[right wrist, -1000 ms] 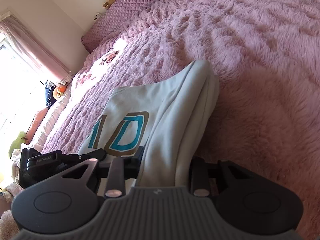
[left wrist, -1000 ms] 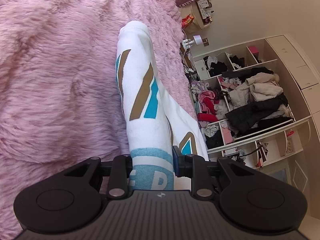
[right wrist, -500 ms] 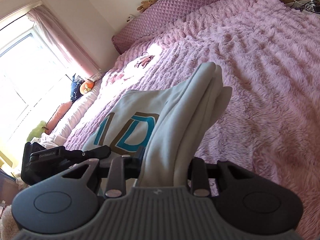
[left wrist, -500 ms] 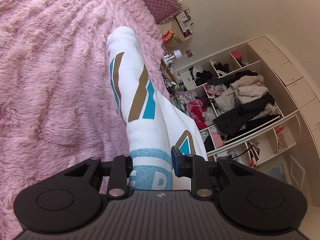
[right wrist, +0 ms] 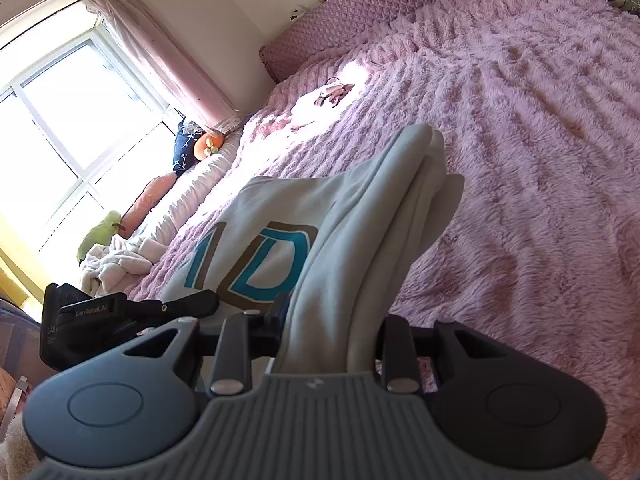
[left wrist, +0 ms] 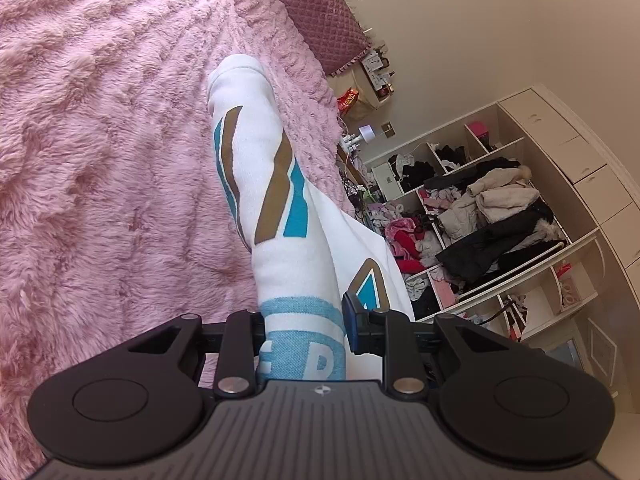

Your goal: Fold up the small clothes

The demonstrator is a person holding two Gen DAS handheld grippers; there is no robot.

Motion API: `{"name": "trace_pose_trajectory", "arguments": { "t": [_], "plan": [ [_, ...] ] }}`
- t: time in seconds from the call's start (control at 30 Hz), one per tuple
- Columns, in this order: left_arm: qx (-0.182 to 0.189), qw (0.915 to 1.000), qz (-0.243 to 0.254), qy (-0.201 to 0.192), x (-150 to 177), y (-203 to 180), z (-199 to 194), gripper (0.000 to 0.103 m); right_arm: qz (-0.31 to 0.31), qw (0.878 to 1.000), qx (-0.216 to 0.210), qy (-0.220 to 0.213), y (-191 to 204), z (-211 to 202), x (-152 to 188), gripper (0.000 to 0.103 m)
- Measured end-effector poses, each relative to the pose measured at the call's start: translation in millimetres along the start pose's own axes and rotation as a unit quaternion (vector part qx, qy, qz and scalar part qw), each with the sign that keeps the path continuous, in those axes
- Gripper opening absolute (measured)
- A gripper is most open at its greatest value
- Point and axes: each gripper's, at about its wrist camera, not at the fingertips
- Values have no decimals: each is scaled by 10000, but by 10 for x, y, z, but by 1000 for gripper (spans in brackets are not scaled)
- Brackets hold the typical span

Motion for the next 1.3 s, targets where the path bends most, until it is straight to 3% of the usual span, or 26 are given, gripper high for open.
{"name": "trace_pose_trajectory", "arguments": {
  "t": [0.37,0.53,0.6,0.73,0.83,0.97,1.1,1.3],
  "plan": [
    [-247,9985,-475,146,70,893,194,28,167,9981,418,413,-415,775,404,24],
    [-390,9970,-648,159,111,1174,209,29,292,9973,435,508,-676,936,464,24],
    [-427,9963,-725,200,121,1250,207,30,266,9974,464,474,-736,940,489,29],
    [-565,9960,-646,248,106,1199,112,34,194,9973,581,413,-832,883,507,42],
    [-749,9954,-495,336,19,1099,-116,35,86,9966,750,321,-801,728,447,43],
    [-1143,9934,-35,80,-174,869,-547,35,-897,9891,1147,-235,-502,473,275,46],
    [-819,9963,90,-255,-323,653,-628,38,-1511,9816,1062,-493,-270,534,81,46],
    [-594,9967,45,-545,-443,685,-167,41,-1555,9827,934,-366,-211,916,-67,45]
  ]
}}
Point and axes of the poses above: each gripper's, at about its wrist camera, not at the fingertips, and z roughly the way its jaws point, y to its left, x to its underside, and after that the axes turned 2 degrees about x, right-handed
